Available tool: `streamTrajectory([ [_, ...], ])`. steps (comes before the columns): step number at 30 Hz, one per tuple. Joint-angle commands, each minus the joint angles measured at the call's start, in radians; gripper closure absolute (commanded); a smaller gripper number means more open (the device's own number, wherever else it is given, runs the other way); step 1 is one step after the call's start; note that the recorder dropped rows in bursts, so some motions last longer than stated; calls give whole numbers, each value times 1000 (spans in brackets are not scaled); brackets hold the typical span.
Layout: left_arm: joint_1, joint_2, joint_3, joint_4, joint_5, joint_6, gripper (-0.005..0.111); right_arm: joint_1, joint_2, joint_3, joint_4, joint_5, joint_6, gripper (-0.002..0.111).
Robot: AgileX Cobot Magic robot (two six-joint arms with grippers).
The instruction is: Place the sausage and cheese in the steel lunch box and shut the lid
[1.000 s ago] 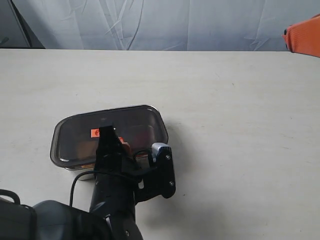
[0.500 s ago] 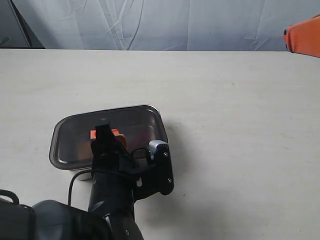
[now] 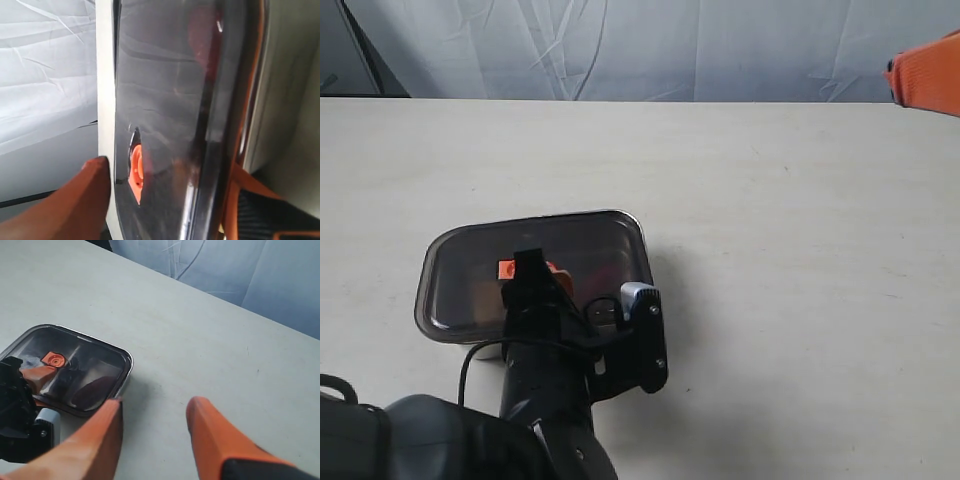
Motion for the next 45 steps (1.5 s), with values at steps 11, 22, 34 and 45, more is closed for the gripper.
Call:
streamTrajectory([
  [11, -5, -40, -11, -55, -39, 59, 48, -6, -6, 1, -3, 2, 1, 65],
  [22, -5, -51, -13, -61, -47, 121, 48, -6, -6, 1, -10, 2, 1, 65],
  [34, -5, -101, -81, -211, -100, 240, 48, -6, -6, 15, 25, 14, -1, 65],
  [45, -94, -188, -116, -318, -110, 264, 48, -6, 13, 169, 52, -89, -10, 65],
])
